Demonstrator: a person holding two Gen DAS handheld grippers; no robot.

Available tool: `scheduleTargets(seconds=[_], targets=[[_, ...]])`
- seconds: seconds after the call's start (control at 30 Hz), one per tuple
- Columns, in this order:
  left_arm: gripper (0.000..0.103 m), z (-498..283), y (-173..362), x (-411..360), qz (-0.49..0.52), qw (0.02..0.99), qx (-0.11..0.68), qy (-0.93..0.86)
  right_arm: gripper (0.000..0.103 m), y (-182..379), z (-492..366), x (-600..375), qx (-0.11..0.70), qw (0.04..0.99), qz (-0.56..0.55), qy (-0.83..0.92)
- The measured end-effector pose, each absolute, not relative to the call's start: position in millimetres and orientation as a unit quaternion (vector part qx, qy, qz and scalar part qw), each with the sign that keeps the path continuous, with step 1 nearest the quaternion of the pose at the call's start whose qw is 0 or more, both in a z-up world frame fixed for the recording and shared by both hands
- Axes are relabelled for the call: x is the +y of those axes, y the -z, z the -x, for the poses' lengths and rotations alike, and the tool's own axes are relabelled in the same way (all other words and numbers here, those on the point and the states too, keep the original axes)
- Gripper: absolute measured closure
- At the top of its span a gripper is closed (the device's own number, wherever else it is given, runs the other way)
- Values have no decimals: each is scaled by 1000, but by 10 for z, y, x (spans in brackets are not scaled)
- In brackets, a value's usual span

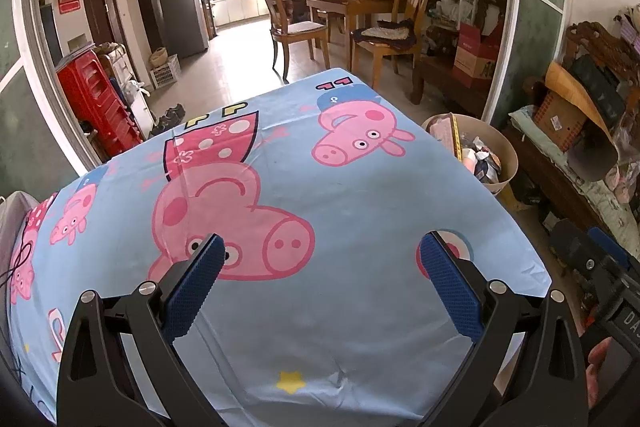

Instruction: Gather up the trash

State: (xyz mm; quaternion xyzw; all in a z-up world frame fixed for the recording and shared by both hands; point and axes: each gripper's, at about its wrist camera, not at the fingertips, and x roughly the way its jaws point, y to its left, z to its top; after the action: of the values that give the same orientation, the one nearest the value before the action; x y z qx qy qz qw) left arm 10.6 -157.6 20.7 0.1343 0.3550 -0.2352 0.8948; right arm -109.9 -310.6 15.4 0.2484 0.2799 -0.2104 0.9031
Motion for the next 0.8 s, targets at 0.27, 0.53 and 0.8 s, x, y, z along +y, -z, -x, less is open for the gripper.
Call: scheduleTargets(seconds=[0.27, 0.53, 0.8], targets=[[6, -116, -211, -1550, -132, 894, 357, 235, 9, -190, 1113, -3042, 273, 905, -250, 211], [6, -125, -167, -1541, -134, 891, 363, 239, 9, -171, 1124, -3049, 274, 903, -253, 212], [6, -135, -148, -1550, -139, 891, 363, 236, 9, -167, 1120, -3043, 274, 903, -254, 213]])
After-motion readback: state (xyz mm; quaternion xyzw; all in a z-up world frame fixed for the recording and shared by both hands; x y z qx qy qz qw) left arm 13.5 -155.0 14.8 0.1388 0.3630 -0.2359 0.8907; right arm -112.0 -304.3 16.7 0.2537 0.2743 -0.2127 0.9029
